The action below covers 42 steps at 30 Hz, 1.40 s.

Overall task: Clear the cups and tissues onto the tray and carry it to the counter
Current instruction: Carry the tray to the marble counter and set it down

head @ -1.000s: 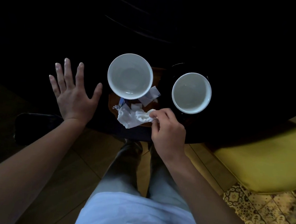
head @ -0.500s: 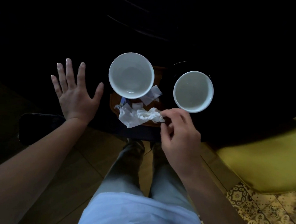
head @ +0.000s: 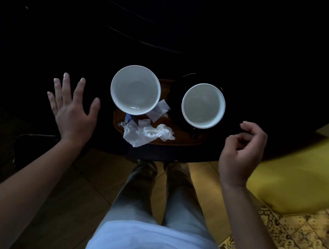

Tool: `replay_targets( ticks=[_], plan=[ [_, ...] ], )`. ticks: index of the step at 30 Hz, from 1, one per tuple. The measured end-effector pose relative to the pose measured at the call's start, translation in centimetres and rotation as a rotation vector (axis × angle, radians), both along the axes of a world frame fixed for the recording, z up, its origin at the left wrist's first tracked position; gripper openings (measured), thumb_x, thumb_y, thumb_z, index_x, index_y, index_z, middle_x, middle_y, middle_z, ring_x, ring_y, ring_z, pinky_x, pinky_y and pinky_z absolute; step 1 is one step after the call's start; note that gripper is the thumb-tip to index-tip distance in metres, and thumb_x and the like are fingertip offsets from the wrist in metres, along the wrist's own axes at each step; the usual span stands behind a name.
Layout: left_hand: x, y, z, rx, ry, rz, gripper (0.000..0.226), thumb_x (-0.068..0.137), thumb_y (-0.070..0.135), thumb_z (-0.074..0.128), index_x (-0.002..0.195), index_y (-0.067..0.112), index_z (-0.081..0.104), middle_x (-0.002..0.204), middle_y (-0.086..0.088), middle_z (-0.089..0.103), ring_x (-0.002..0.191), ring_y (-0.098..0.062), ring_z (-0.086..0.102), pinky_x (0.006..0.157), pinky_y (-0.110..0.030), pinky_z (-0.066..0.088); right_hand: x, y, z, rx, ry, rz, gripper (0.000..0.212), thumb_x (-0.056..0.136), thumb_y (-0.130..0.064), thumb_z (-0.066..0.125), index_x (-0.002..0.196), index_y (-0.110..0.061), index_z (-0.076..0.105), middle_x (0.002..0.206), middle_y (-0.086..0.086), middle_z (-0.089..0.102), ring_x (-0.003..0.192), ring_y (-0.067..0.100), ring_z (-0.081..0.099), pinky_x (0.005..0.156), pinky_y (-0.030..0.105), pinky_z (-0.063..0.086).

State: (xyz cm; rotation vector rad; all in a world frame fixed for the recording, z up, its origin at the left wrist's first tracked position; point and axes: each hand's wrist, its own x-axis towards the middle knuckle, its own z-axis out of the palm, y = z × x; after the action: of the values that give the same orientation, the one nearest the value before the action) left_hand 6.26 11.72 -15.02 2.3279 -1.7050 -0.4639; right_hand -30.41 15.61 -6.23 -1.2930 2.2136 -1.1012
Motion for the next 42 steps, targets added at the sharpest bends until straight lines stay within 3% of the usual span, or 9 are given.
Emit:
replay_targets(
  ticks=[2,4,9,16,22,26,30,36,42],
  plan=[
    [0.1,0.0,0.7,-0.035,0.088,0.019,0.057,0.104,0.045,0.045,0.155,0.019,0.042,0.17,-0.01,0.021,0.159,-0.028,0.009,0.126,-0.041,0.001,-0.5,0.5,-1.2,0.087,-0.041,-0.011,0.045,0.086,0.006,0.057,0.13,-0.004,0.055,0.12,0.012,0.059,0.087,-0.002,0.055,0.072,0.014,0.048],
    [0.3,-0.3,2.2,-0.126,0.249,0.114,0.046,0.106,0.039,0.043,0.145,0.017,0.053,0.159,-0.011,0.042,0.15,-0.025,0.033,0.12,-0.034,0.023,-0.9,0.9,-2.1,0.236,-0.085,-0.002,0.054,0.088,-0.001,0.061,0.14,-0.016,0.052,0.12,0.003,0.06,0.086,-0.004,0.056,0.076,0.016,0.052],
    [-0.4,0.6,5.5,-0.095,0.546,0.092,0.032,0.107,0.031,0.052,0.139,0.028,0.049,0.12,-0.007,0.065,0.09,-0.022,0.071,0.075,-0.033,0.062,-1.9,0.5,-3.1,0.444,-0.167,0.093,0.066,0.086,-0.006,0.073,0.144,-0.027,0.051,0.114,0.0,0.061,0.073,0.004,0.056,0.076,0.017,0.053],
    [-4.2,2.1,6.8,0.195,0.828,0.257,0.053,0.101,0.011,0.059,0.151,0.02,0.044,0.11,0.0,0.071,0.097,-0.015,0.074,0.084,-0.03,0.062,-2.4,-0.5,-2.6,0.545,-0.379,0.139,0.062,0.084,-0.003,0.075,0.137,-0.032,0.059,0.112,-0.002,0.07,0.089,0.008,0.064,0.086,0.035,0.058],
    [-3.3,-0.1,6.8,0.351,0.842,0.219,0.072,0.099,0.004,0.061,0.16,0.029,0.032,0.105,-0.004,0.073,0.091,-0.016,0.075,0.082,-0.028,0.062,-2.7,-2.2,-3.0,0.561,-0.517,0.078,0.054,0.083,0.003,0.074,0.13,-0.023,0.068,0.113,0.0,0.074,0.108,0.021,0.068,0.081,0.031,0.055],
    [-2.5,-1.3,6.0,0.391,0.828,0.093,0.075,0.097,-0.002,0.063,0.158,0.032,0.036,0.096,-0.012,0.073,0.08,-0.021,0.077,0.076,-0.033,0.065,-3.3,-2.5,-2.2,0.561,-0.612,0.121,0.059,0.082,0.01,0.072,0.135,-0.017,0.064,0.1,0.001,0.071,0.082,0.006,0.067,0.056,0.011,0.047],
    [-2.9,-2.6,5.5,0.472,0.9,0.064,0.062,0.099,-0.001,0.061,0.153,0.025,0.045,0.097,-0.018,0.074,0.077,-0.026,0.077,0.066,-0.033,0.065,-2.3,-2.3,-2.1,0.62,-0.758,0.145,0.078,0.087,0.01,0.067,0.148,-0.031,0.042,0.082,0.008,0.063,0.042,0.003,0.046,0.036,0.016,0.031],
    [-2.5,-2.9,4.9,0.487,0.968,0.053,0.061,0.099,0.003,0.062,0.152,0.029,0.046,0.1,-0.018,0.075,0.085,-0.036,0.075,0.071,-0.048,0.065,-2.5,-1.9,-2.7,0.662,-0.768,0.231,0.068,0.095,0.0,0.062,0.151,-0.033,0.04,0.074,-0.002,0.062,0.04,0.012,0.037,0.033,0.02,0.024],
    [-2.6,-2.4,4.5,0.461,1.022,0.05,0.059,0.101,0.005,0.059,0.152,0.032,0.045,0.096,-0.011,0.076,0.087,-0.034,0.074,0.068,-0.04,0.065,-2.1,-3.4,-2.4,0.647,-0.734,0.298,0.065,0.097,-0.002,0.061,0.15,-0.031,0.038,0.077,-0.01,0.068,0.036,0.012,0.04,0.034,0.022,0.027]
  ],
)
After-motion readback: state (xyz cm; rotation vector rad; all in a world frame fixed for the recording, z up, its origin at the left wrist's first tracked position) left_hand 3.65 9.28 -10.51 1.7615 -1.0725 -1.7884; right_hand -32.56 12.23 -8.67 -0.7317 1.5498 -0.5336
